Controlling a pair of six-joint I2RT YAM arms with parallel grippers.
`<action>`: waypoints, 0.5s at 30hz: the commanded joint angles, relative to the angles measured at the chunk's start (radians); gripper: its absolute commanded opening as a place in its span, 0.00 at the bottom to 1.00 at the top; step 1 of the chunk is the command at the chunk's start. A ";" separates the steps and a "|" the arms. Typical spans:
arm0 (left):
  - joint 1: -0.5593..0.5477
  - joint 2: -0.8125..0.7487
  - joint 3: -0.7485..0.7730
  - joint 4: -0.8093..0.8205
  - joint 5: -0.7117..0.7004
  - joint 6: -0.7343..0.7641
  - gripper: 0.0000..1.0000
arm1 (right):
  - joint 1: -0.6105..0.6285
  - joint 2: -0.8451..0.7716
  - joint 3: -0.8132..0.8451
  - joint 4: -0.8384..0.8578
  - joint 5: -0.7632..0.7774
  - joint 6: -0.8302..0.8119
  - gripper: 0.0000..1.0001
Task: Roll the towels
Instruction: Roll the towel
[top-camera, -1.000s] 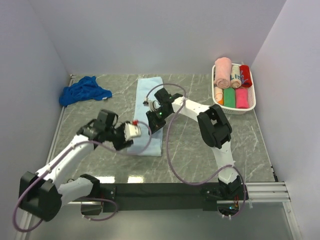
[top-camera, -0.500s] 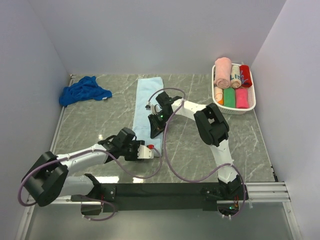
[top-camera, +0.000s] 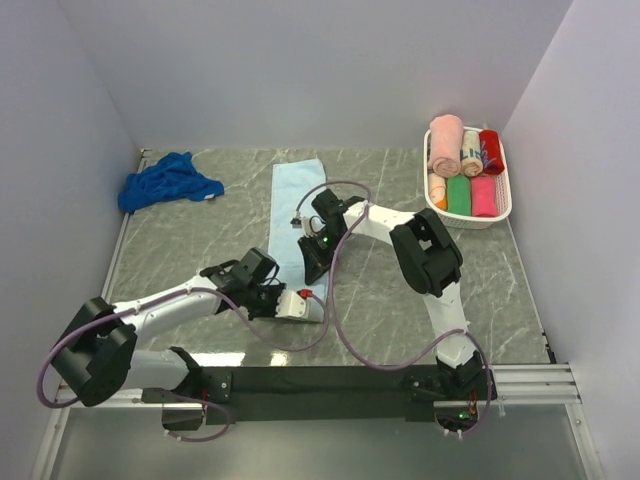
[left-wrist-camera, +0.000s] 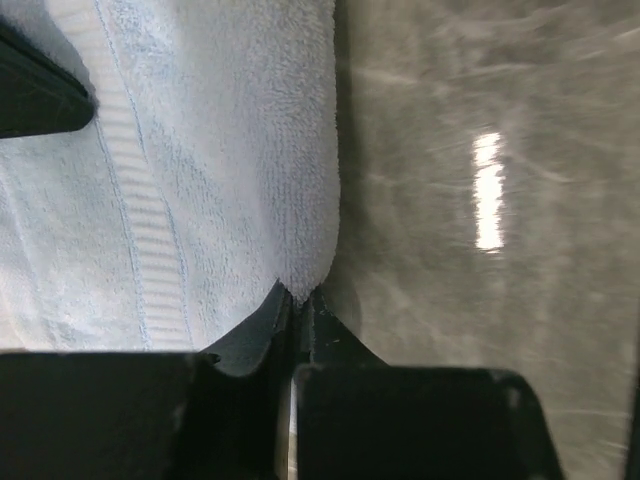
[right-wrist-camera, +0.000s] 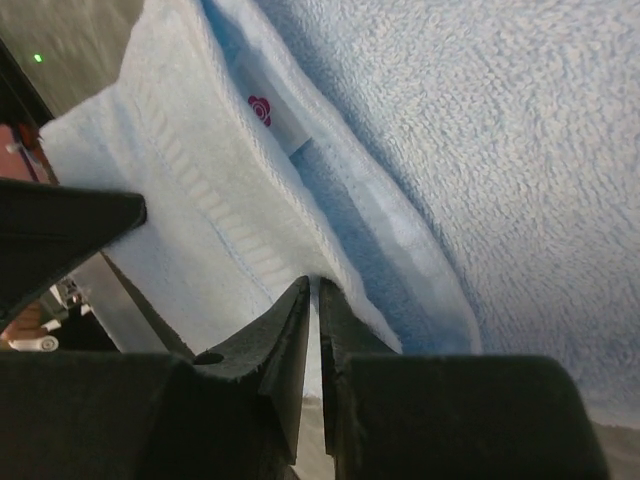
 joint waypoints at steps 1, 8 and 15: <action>-0.006 0.036 0.074 -0.189 0.131 -0.049 0.01 | 0.006 -0.065 -0.030 -0.076 0.062 -0.068 0.16; 0.006 0.130 0.236 -0.304 0.217 -0.095 0.01 | -0.052 -0.080 0.100 -0.186 0.022 -0.102 0.21; 0.125 0.306 0.484 -0.422 0.311 -0.082 0.04 | -0.167 -0.103 0.188 -0.223 0.021 -0.103 0.48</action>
